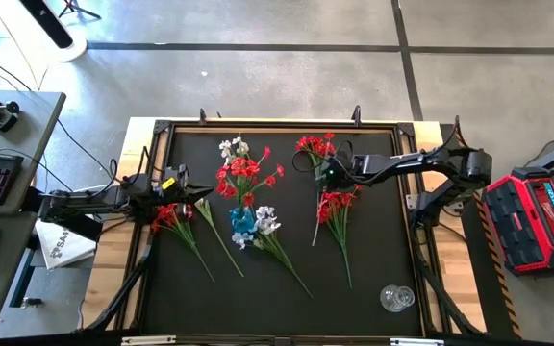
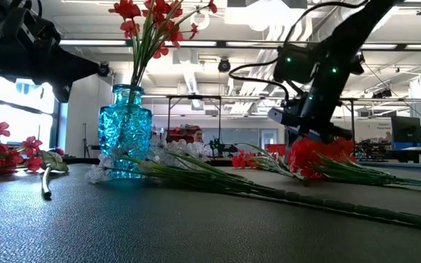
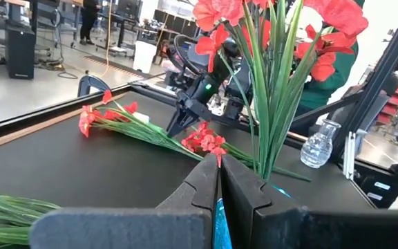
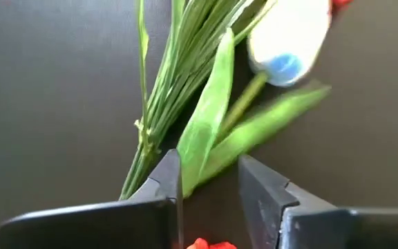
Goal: Sort flowers into vase by color
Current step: Put the white flower into the transparent vase
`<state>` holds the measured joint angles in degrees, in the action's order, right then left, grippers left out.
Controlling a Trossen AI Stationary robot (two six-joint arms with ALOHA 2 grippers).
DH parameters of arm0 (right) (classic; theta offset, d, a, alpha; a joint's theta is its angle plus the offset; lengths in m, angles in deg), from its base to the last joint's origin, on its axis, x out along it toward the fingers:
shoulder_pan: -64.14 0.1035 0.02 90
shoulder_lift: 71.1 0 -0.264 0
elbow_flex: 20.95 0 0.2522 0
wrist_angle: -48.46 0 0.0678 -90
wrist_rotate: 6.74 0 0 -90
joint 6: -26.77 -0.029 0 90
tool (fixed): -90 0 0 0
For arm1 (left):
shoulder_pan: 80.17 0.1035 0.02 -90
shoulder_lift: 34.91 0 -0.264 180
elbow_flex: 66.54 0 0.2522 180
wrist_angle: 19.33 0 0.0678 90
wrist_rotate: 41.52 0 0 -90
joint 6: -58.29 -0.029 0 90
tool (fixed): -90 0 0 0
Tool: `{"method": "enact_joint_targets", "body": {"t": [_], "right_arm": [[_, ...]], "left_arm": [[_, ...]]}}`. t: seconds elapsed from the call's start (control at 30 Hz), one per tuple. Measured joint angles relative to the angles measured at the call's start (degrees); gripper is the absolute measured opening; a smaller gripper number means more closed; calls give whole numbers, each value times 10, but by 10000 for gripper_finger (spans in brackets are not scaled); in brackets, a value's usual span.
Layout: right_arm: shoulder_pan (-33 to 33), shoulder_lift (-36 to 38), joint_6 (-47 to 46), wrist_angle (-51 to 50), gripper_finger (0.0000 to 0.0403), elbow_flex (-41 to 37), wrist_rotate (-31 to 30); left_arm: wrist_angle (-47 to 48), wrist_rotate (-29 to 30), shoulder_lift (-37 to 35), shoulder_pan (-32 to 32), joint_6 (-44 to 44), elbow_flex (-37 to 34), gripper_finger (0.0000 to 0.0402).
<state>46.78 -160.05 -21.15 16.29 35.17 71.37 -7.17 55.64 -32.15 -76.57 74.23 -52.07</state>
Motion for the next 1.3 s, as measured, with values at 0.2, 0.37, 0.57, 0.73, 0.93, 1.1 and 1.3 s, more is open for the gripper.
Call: {"method": "enact_joint_targets", "body": {"t": [0.2,0.37,0.57,0.73,0.93,1.1,1.3], "right_arm": [[1,0,5,20,93,-6,11],[2,-12,14,20,137,-6,22],[23,-62,4,31,138,-4,-4],[44,-65,0,40,88,-5,-61],[64,-43,13,32,8,4,-118],[93,7,24,33,5,13,-183],[191,94,43,41,1,45,-332]], "left_arm": [[-10,-11,0,0,4,0,7],[-14,-9,0,0,12,0,7],[-14,-5,0,0,15,0,7],[-21,-4,0,0,27,0,7],[-21,-10,0,0,50,0,7],[-21,-52,0,0,51,0,7],[-21,-92,0,0,51,0,7]]}}
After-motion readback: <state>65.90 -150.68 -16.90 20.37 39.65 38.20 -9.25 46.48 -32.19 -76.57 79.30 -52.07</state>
